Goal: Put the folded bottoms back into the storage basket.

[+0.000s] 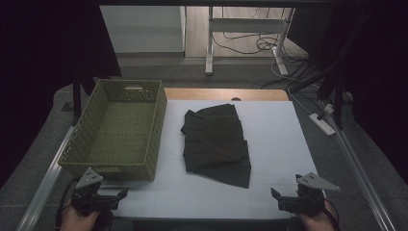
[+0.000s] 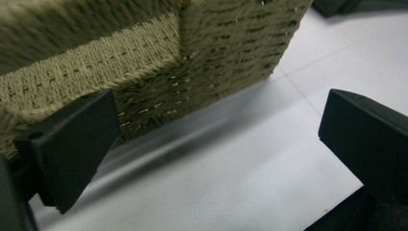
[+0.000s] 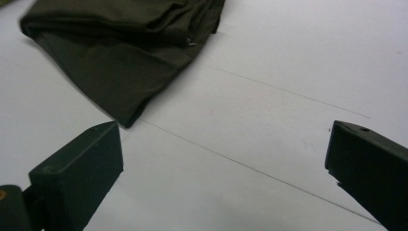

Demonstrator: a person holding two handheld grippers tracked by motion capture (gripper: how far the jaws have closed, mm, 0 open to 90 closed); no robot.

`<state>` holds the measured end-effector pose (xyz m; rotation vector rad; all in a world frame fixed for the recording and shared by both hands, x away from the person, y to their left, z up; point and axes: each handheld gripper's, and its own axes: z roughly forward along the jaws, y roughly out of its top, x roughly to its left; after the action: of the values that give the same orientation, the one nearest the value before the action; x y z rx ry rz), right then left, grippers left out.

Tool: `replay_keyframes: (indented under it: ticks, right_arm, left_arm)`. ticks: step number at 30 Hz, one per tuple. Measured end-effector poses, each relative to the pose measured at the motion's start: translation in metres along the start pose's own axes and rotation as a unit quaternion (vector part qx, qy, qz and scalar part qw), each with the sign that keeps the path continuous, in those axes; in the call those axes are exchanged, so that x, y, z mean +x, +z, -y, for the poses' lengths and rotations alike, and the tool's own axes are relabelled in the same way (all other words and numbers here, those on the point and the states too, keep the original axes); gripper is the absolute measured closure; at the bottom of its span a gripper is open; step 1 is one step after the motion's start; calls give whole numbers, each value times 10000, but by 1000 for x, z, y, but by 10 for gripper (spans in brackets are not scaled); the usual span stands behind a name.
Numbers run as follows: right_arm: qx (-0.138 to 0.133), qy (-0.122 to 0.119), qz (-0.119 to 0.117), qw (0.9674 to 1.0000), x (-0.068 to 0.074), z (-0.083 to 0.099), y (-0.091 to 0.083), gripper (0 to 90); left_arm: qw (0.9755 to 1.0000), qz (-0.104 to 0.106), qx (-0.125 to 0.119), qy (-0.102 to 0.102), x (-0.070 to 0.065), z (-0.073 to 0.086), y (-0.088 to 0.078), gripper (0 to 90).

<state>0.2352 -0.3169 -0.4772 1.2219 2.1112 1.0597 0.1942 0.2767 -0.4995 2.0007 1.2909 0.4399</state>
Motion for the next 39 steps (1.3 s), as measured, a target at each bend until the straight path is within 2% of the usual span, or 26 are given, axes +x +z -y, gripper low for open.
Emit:
replay_keyframes:
  ticks: [3,7,10,13,15,21,25,27,31,34,39]
  right_arm:
    - [23,81,-263,9996,-3,0,0,0]
    - [85,60,-333,9994,-3,0,1,0]
    - [118,51,-314,9994,-2,0,1,0]
    - [106,44,-307,9995,-2,0,1,0]
    - [113,54,-198,9997,-2,0,1,0]
    - [122,71,-65,9999,-1,0,1,0]
    - [138,80,-127,9998,-2,0,2,0]
    - [150,65,-145,9998,-2,0,2,0]
    - [179,54,-158,9997,-1,0,3,0]
    - [183,65,-190,9996,-2,0,3,0]
    - [201,91,-224,9995,-2,-1,3,0]
  left_arm:
    - [10000,8,18,-39,1,0,0,7]
    - [9999,50,61,-68,2,-1,2,7]
    - [9999,11,145,33,-1,-2,3,5]
    - [9999,19,162,50,-1,-2,4,4]
    - [9998,68,163,39,0,-2,4,0]
    - [9997,192,129,-73,3,-1,3,0]
    - [9993,331,161,-80,4,-2,4,6]
    - [9993,336,163,-72,4,-2,3,5]
    - [9992,353,151,54,2,-2,3,5]
    - [9984,517,128,165,-1,-4,3,4]
    - [9978,640,56,162,-3,-5,3,0]
